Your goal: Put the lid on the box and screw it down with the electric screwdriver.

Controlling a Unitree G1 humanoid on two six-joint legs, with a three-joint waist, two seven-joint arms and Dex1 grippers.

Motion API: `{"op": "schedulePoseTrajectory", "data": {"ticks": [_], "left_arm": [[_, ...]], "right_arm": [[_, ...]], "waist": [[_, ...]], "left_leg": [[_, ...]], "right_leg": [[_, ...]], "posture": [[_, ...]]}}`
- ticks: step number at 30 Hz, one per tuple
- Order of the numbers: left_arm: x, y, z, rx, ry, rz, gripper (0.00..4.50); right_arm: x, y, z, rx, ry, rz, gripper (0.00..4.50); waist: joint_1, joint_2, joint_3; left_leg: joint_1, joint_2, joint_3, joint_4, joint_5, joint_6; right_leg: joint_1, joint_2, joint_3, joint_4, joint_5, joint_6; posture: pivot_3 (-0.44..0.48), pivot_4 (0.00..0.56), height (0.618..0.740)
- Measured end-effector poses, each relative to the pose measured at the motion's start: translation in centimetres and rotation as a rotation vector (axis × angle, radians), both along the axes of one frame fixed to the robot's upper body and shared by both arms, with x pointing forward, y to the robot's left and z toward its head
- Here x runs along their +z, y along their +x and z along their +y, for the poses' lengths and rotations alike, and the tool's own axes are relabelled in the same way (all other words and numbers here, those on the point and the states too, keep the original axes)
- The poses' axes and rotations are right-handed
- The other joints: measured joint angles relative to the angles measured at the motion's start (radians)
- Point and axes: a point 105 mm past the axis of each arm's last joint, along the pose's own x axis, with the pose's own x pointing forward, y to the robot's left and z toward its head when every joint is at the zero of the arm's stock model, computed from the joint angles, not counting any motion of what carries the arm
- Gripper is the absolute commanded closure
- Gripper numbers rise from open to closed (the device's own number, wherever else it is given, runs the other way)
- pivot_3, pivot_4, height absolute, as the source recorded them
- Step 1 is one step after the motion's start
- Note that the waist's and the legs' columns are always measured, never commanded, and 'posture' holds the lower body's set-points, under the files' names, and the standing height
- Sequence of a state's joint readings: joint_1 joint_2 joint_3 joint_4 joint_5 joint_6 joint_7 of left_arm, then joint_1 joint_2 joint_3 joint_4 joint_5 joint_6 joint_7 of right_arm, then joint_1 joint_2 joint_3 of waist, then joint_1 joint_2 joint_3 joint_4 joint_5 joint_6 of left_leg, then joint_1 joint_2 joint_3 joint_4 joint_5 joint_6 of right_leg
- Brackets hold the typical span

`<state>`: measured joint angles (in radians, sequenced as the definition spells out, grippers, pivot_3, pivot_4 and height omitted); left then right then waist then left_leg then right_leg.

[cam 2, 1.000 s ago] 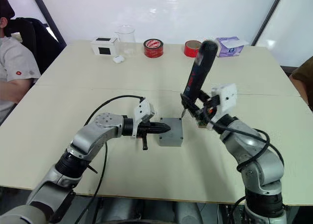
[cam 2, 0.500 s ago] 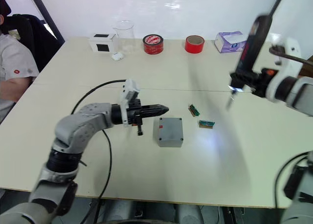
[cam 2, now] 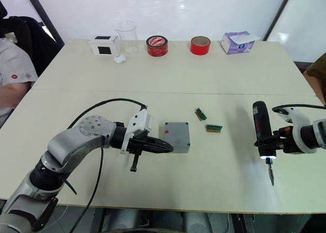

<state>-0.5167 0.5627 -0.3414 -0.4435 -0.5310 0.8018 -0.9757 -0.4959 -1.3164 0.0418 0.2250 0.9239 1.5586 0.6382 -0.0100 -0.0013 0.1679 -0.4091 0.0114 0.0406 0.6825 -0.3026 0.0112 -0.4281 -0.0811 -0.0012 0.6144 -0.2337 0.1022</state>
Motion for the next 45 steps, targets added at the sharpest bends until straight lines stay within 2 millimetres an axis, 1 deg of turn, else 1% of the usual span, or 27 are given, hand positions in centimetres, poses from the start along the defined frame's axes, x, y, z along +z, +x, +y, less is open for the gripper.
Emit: {"op": "schedulePoseTrajectory", "data": {"ticks": [3,6,8,9,10,13,14,16,17,19,20,21,22,23,24,26,27,29,30,31,32,34,37,42,45], "left_arm": [[0.2,1.0,0.1,0.060,-0.017,-0.001,4.50],[0.7,2.5,1.2,0.142,-0.026,0.000,4.50],[1.0,3.2,1.9,0.174,-0.027,-0.008,4.50],[1.1,3.4,2.2,0.188,-0.027,-0.008,4.50],[1.1,3.7,2.4,0.200,-0.029,-0.005,4.50],[0.9,4.6,3.4,0.247,-0.028,0.011,4.50],[0.9,4.9,3.8,0.265,-0.026,0.014,4.50],[0.9,5.6,4.7,0.308,-0.021,0.014,4.50],[0.9,5.9,5.2,0.326,-0.012,0.008,4.50],[0.9,6.2,5.5,0.338,-0.005,-0.002,4.50],[1.0,6.4,5.5,0.339,-0.005,-0.007,4.50],[1.1,6.6,5.4,0.341,-0.004,-0.016,4.50],[1.2,7.0,5.3,0.347,0.000,-0.029,4.50],[1.1,7.3,5.3,0.357,0.004,-0.037,4.50],[1.1,7.5,5.1,0.359,0.007,-0.045,4.50],[0.4,8.1,4.9,0.377,0.038,-0.047,4.50],[-0.2,8.2,4.7,0.379,0.064,-0.041,4.50],[-1.6,7.7,3.7,0.340,0.116,-0.028,4.50],[-2.4,7.3,3.3,0.317,0.138,-0.017,4.50],[-3.1,7.0,3.0,0.300,0.160,-0.009,4.50],[-3.7,6.8,2.8,0.294,0.183,-0.004,4.50],[-4.0,6.7,2.6,0.290,0.196,-0.006,4.50],[-4.2,6.7,2.3,0.291,0.197,-0.003,4.50],[-4.2,7.0,1.7,0.279,0.207,-0.014,4.50],[-4.2,7.1,1.3,0.262,0.209,-0.030,4.50]], "right_arm": [[-0.3,0.3,-0.3,0.010,-0.015,0.007,2.71],[-0.6,0.5,-0.7,0.014,-0.034,0.007,2.71],[-1.1,0.5,-1.1,0.010,-0.049,0.020,1.71],[-1.3,0.7,-1.1,0.015,-0.052,0.020,1.54],[-1.4,0.8,-1.1,0.021,-0.053,0.018,1.11],[-1.1,1.3,-1.4,0.047,-0.081,-0.017,0.06],[-0.9,1.5,-1.5,0.058,-0.096,-0.036,0.06],[0.2,2.7,-1.8,0.093,-0.125,-0.117,0.06],[1.5,3.6,-1.8,0.125,-0.140,-0.190,0.06],[4.3,5.0,-1.3,0.158,-0.127,-0.321,0.06],[6.7,5.8,-0.6,0.185,-0.097,-0.426,0.06],[8.3,6.0,0.1,0.220,-0.075,-0.505,0.06],[9.6,6.0,1.1,0.289,-0.063,-0.583,0.06],[10.3,6.0,2.3,0.359,-0.053,-0.630,0.06],[10.5,5.7,3.4,0.421,-0.040,-0.659,0.06],[9.3,4.5,5.9,0.556,-0.017,-0.668,0.06],[7.3,3.5,7.9,0.652,0.003,-0.641,0.06],[2.2,0.4,12.2,0.855,0.043,-0.547,0.06],[0.1,-1.0,13.8,0.915,0.093,-0.495,0.06],[-1.1,-1.8,14.7,0.940,0.119,-0.474,0.06],[-1.4,-1.8,15.2,0.944,0.109,-0.491,0.06],[-1.0,-1.3,15.1,0.941,0.064,-0.527,0.06],[-1.1,-0.6,15.5,0.941,0.027,-0.570,0.06],[-2.3,-0.6,16.2,0.976,0.001,-0.554,0.06],[-2.3,-0.5,16.6,0.981,0.014,-0.559,0.06]], "waist": [[0.000,0.000,0.000],[0.000,0.000,0.000],[0.001,0.000,0.000],[0.001,0.000,0.000],[0.000,0.000,0.000],[0.001,0.000,0.000],[0.001,0.000,0.000],[0.000,0.000,0.000],[-0.001,0.001,0.000],[-0.002,0.001,0.000],[-0.001,0.001,0.000],[0.000,0.000,0.000],[0.005,0.000,0.000],[0.007,-0.001,0.000],[0.011,-0.001,0.000],[0.022,-0.002,-0.001],[0.024,-0.002,-0.001],[0.029,-0.004,-0.001],[0.029,-0.002,-0.001],[0.026,-0.001,0.000],[0.022,-0.001,0.000],[0.018,-0.002,0.000],[0.021,-0.004,-0.001],[0.023,-0.004,-0.001],[0.023,-0.004,-0.001]], "left_leg": [[0.000,0.000,0.000,0.000,0.000,0.000],[0.000,0.000,0.000,0.000,0.000,0.000],[0.000,0.000,0.000,0.000,0.000,0.000],[0.000,0.000,0.000,0.000,0.000,0.000],[0.000,0.000,0.000,0.000,0.000,0.000],[0.000,0.000,0.000,0.001,0.000,0.000],[0.000,0.000,0.000,0.001,0.000,0.000],[0.000,0.000,0.001,0.001,0.000,0.000],[0.000,-0.001,0.001,0.001,0.000,0.000],[0.001,0.000,0.002,0.001,0.000,0.000],[0.001,0.000,0.002,0.000,0.000,0.000],[0.001,0.000,0.002,0.000,0.000,0.000],[0.000,0.000,0.002,0.000,0.000,0.000],[0.000,0.000,0.002,0.000,0.000,0.000],[0.000,0.000,0.002,0.000,0.000,0.000],[0.001,0.000,0.001,0.001,0.000,0.000],[0.000,0.000,-0.001,0.001,0.000,0.000],[0.000,0.000,-0.004,0.001,0.000,-0.001],[-0.001,-0.001,-0.003,0.002,0.001,-0.001],[-0.001,-0.003,-0.002,0.002,0.001,-0.001],[-0.001,-0.004,0.000,0.004,0.001,-0.002],[0.000,-0.003,0.001,0.005,0.001,-0.002],[0.002,-0.002,0.000,0.005,0.001,-0.002],[0.001,-0.002,-0.001,0.005,0.001,-0.002],[0.001,-0.002,-0.001,0.005,0.001,-0.002]], "right_leg": [[0.000,0.000,0.000,0.000,0.000,0.000],[0.000,0.000,0.000,0.000,0.000,0.000],[0.000,0.000,0.000,0.000,0.000,0.000],[0.000,0.000,0.000,0.000,0.000,0.001],[0.000,0.000,0.000,0.000,0.000,0.001],[0.000,0.000,0.000,0.001,0.001,0.001],[0.000,0.000,0.000,0.001,0.001,0.001],[0.000,0.000,0.000,0.001,0.001,0.002],[0.000,0.000,0.000,0.001,0.001,0.002],[-0.001,0.000,0.000,0.001,0.001,0.002],[-0.001,0.001,0.000,0.001,0.001,0.003],[0.000,0.001,0.000,0.001,0.001,0.003],[0.000,0.001,-0.001,0.001,0.001,0.003],[0.001,0.001,-0.002,0.001,0.002,0.003],[0.001,0.001,-0.002,0.001,0.002,0.003],[0.002,0.001,-0.002,0.001,0.002,0.003],[0.001,0.001,-0.002,0.001,0.002,0.004],[0.002,0.000,-0.003,0.001,0.002,0.004],[0.002,-0.001,-0.003,0.002,0.002,0.004],[0.001,-0.002,-0.001,0.002,0.003,0.006],[0.001,-0.002,0.001,0.002,0.004,0.007],[0.003,-0.002,0.002,0.001,0.004,0.006],[0.004,-0.001,0.002,0.001,0.003,0.004],[0.003,0.000,0.000,0.002,0.004,0.006],[0.003,-0.001,0.000,0.003,0.004,0.006]], "posture": [[0.000,0.150,0.740],[0.000,0.150,0.740],[0.000,0.150,0.740],[0.000,0.150,0.740],[0.000,0.150,0.740],[0.000,0.150,0.740],[0.000,0.150,0.740],[0.000,0.150,0.740],[0.000,0.150,0.740],[0.000,0.150,0.740],[0.000,0.150,0.740],[0.000,0.150,0.740],[0.000,0.150,0.740],[0.000,0.150,0.740],[0.000,0.150,0.740],[0.000,0.150,0.740],[0.000,0.150,0.740],[0.000,0.150,0.740],[0.000,0.150,0.740],[0.000,0.150,0.740],[0.000,0.150,0.740],[0.000,0.150,0.740],[0.000,0.150,0.740],[0.000,0.150,0.740],[0.000,0.150,0.740]]}}
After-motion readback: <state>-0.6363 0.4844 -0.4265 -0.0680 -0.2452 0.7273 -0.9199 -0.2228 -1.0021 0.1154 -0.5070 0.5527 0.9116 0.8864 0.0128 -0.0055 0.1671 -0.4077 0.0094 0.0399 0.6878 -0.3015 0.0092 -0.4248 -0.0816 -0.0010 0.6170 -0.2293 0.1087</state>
